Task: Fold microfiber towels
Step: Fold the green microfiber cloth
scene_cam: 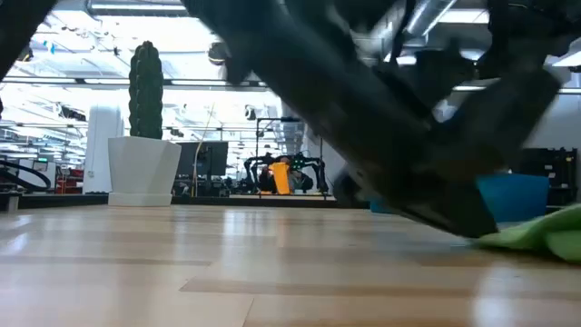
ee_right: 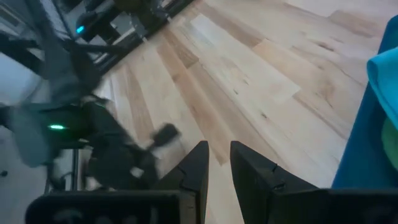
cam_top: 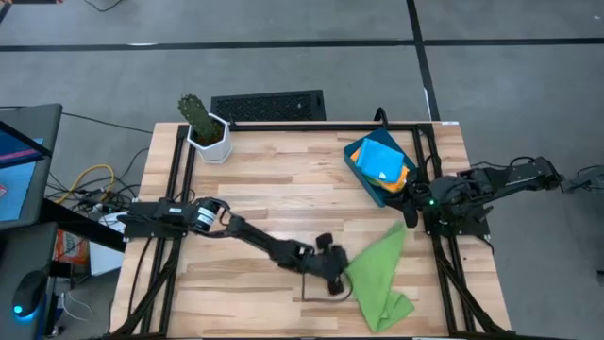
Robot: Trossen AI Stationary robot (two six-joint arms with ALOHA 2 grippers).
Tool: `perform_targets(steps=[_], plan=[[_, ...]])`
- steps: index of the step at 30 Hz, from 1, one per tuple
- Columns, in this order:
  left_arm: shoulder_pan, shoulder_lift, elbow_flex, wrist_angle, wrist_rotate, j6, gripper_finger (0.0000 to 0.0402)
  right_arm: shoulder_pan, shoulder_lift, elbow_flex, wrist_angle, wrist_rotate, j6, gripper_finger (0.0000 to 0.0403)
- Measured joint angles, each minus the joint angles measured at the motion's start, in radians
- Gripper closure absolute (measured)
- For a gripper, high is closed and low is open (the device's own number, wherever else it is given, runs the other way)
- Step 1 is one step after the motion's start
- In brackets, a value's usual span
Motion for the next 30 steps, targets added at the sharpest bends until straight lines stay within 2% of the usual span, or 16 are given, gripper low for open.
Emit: perform_targets(steps=[3, 6, 10, 15, 20, 26, 30], plan=[[-0.041, -0.071, 0.038, -0.178, -0.034, 0.025, 0.0401, 0.019, 0.009, -0.002, -0.037, 0.01, 0.003, 0.0312], [-0.077, -0.156, 0.088, -0.334, -0.117, 0.042, 0.0401, 0.045, 0.047, -0.026, -0.037, 0.009, -0.012, 0.0312], [-0.131, -0.223, 0.114, -0.463, -0.18, 0.054, 0.0401, 0.09, 0.154, -0.073, 0.109, 0.006, -0.119, 0.0312], [-0.193, -0.29, 0.125, -0.491, -0.194, 0.049, 0.0401, 0.127, 0.336, -0.081, 0.298, -0.005, -0.298, 0.0303], [-0.229, -0.295, 0.122, -0.512, -0.206, 0.021, 0.0401, 0.118, 0.481, -0.08, 0.435, -0.028, -0.451, 0.0252], [-0.25, -0.297, 0.118, -0.51, -0.203, -0.031, 0.0401, 0.018, 0.666, -0.08, 0.672, -0.062, -0.59, 0.0174], [-0.265, -0.297, 0.117, -0.511, -0.192, -0.065, 0.0401, -0.059, 0.802, -0.077, 0.881, -0.18, -0.674, 0.016]])
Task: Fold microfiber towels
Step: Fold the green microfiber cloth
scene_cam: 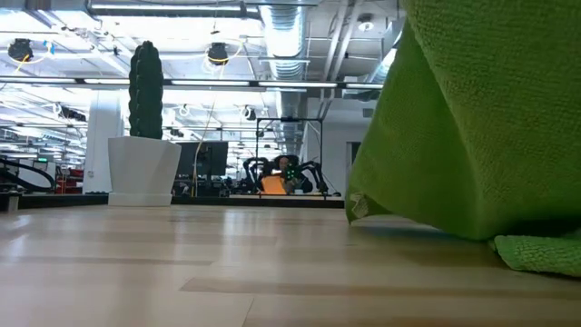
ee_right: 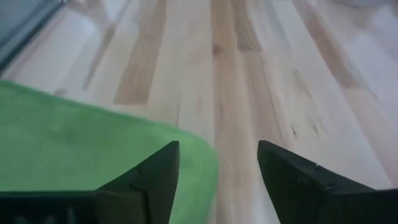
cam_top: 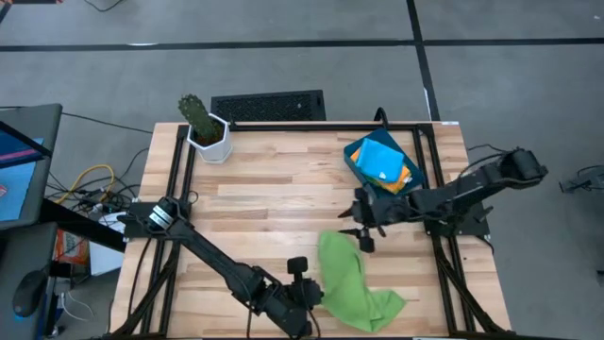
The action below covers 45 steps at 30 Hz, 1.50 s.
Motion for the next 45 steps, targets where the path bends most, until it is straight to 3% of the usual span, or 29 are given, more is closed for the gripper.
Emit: perform_targets(steps=[8, 20, 26, 31, 34, 41, 45], plan=[[-0.042, 0.008, -0.013, -0.042, 0.079, -0.078, 0.0401, -0.096, 0.261, 0.145, 0.051, -0.153, -0.104, 0.0177], [-0.074, 0.04, -0.016, -0.064, 0.133, -0.154, 0.0401, -0.104, 0.602, 0.437, 0.033, -0.366, -0.174, 0.0179], [-0.083, 0.05, -0.016, -0.086, 0.152, -0.188, 0.0401, -0.083, 0.723, 0.535, -0.051, -0.386, -0.193, 0.018], [-0.087, 0.05, -0.016, -0.094, 0.154, -0.203, 0.0401, -0.065, 0.749, 0.586, -0.145, -0.361, -0.195, 0.0185], [-0.087, 0.05, -0.016, -0.099, 0.155, -0.203, 0.0401, -0.053, 0.732, 0.59, -0.197, -0.311, -0.202, 0.022], [-0.087, 0.05, -0.016, -0.11, 0.158, -0.203, 0.0401, -0.04, 0.663, 0.582, -0.338, -0.261, -0.215, 0.038], [-0.087, 0.05, -0.01, -0.189, 0.158, -0.192, 0.0401, -0.026, 0.576, 0.578, -0.369, -0.169, -0.176, 0.0383]])
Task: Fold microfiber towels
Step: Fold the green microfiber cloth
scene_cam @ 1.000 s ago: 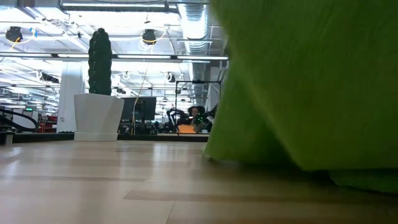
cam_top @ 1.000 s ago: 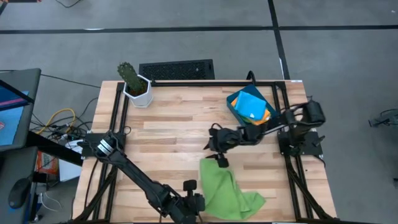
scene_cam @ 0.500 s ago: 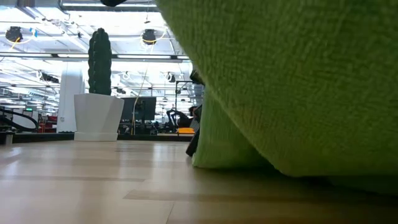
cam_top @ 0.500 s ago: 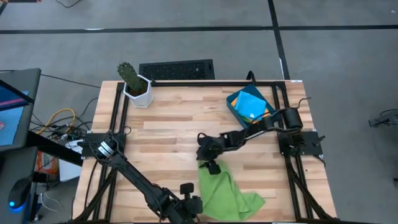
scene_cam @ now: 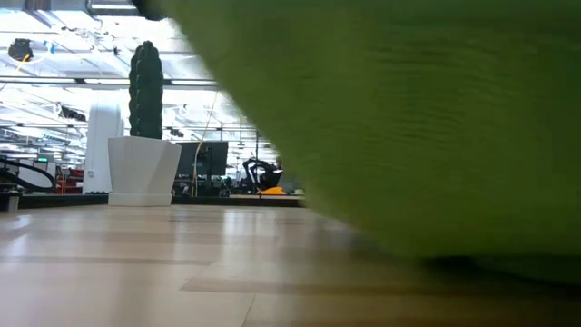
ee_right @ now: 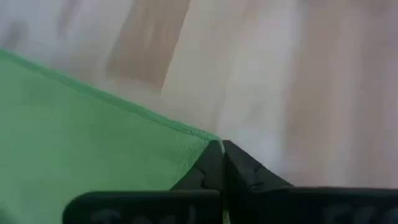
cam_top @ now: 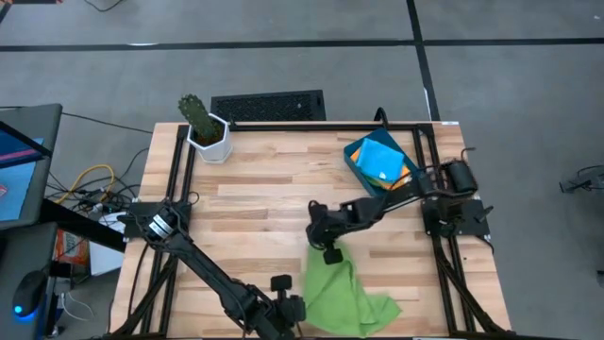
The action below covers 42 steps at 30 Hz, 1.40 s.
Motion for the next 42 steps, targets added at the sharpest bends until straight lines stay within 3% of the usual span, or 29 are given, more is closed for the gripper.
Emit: perform_targets(steps=[4, 11, 15, 23, 26, 28, 30, 33, 38, 42], plan=[[0.0, 0.0, 0.063, -0.258, -0.067, -0.031, 0.0401, 0.027, -0.14, 0.003, -0.04, 0.148, -0.012, 0.0393], [0.014, -0.005, 0.201, -0.918, -0.397, -0.167, 0.0401, 0.048, -0.405, 0.003, -0.048, 0.391, -0.048, 0.0393], [0.062, -0.093, 0.169, -0.875, -0.485, 0.039, 0.0401, 0.029, -0.533, 0.004, -0.039, 0.531, -0.115, 0.0393], [0.263, -0.377, 0.076, -0.893, -0.747, 0.153, 0.0401, -0.105, -0.652, 0.005, -0.009, 0.684, -0.201, 0.0391], [0.354, -0.492, 0.075, -0.885, -0.764, 0.19, 0.0401, -0.147, -0.678, 0.004, -0.013, 0.696, -0.216, 0.0391], [0.398, -0.563, 0.073, -0.891, -0.737, 0.179, 0.0401, -0.157, -0.697, 0.004, -0.029, 0.595, -0.223, 0.0391], [0.433, -0.63, 0.074, -0.889, -0.685, 0.177, 0.0401, -0.152, -0.717, 0.004, -0.06, 0.516, -0.224, 0.0392], [0.467, -0.704, 0.074, -0.883, -0.573, 0.201, 0.0401, -0.129, -0.733, 0.005, -0.097, 0.491, -0.218, 0.0392], [0.48, -0.752, 0.074, -0.861, -0.368, 0.193, 0.0401, -0.072, -0.754, 0.005, -0.143, 0.448, -0.183, 0.0391], [0.44, -0.732, 0.073, -0.862, -0.371, 0.217, 0.0401, -0.029, -0.749, 0.004, -0.148, 0.463, -0.191, 0.0391]])
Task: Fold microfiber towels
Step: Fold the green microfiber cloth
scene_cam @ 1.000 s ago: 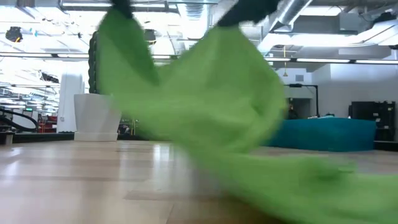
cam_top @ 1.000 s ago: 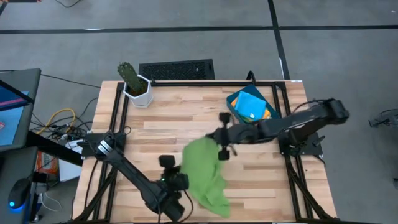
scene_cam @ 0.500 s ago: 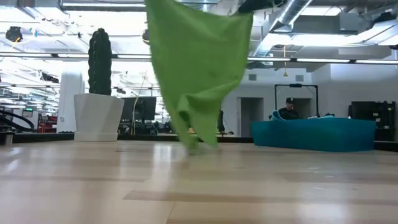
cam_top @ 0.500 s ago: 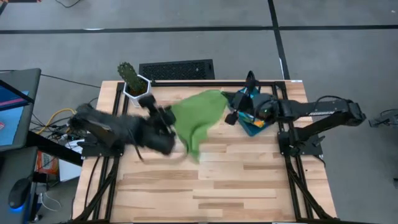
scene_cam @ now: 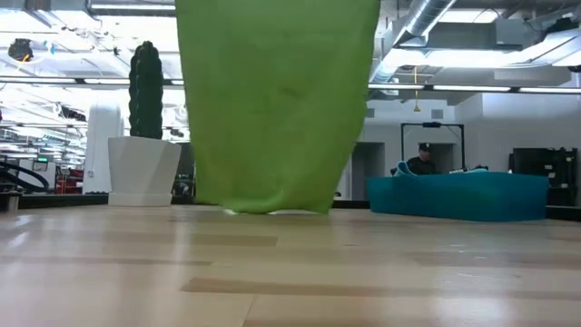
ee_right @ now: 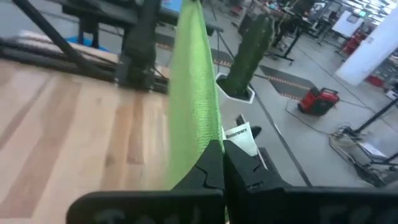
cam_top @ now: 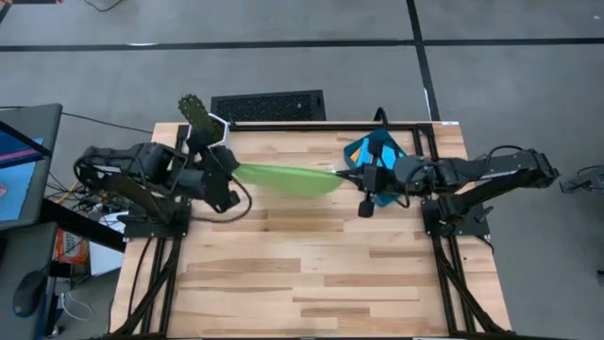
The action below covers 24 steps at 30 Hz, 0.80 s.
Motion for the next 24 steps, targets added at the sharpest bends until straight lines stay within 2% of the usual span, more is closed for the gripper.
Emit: perform_targets(steps=[3, 6, 9, 12, 15, 19, 21, 24], plan=[[0.001, 0.042, 0.0, 0.001, -0.106, 0.04, 0.0401, -0.021, 0.015, 0.0, 0.0, 0.046, -0.011, 0.0391], [0.039, 0.077, 0.0, -0.004, -0.242, 0.076, 0.0401, -0.08, 0.035, 0.0, -0.013, 0.048, -0.008, 0.0391], [0.104, 0.11, 0.0, -0.011, -0.356, 0.135, 0.0401, -0.159, 0.058, 0.0, 0.007, 0.049, -0.016, 0.0391], [0.194, 0.121, 0.0, -0.008, -0.414, 0.192, 0.0401, -0.247, 0.087, 0.0, 0.077, 0.048, -0.034, 0.0391], [0.287, 0.119, 0.0, 0.047, -0.419, 0.288, 0.0401, -0.316, 0.104, 0.0, 0.18, 0.047, -0.073, 0.039], [0.384, 0.107, 0.0, 0.187, -0.409, 0.464, 0.0401, -0.351, 0.104, 0.0, 0.345, 0.087, -0.144, 0.039], [0.416, 0.098, 0.0, 0.278, -0.349, 0.549, 0.0401, -0.356, 0.093, 0.0, 0.385, 0.097, -0.171, 0.039], [0.439, 0.092, 0.0, 0.432, -0.196, 0.631, 0.0401, -0.351, 0.077, 0.0, 0.368, 0.102, -0.178, 0.039]])
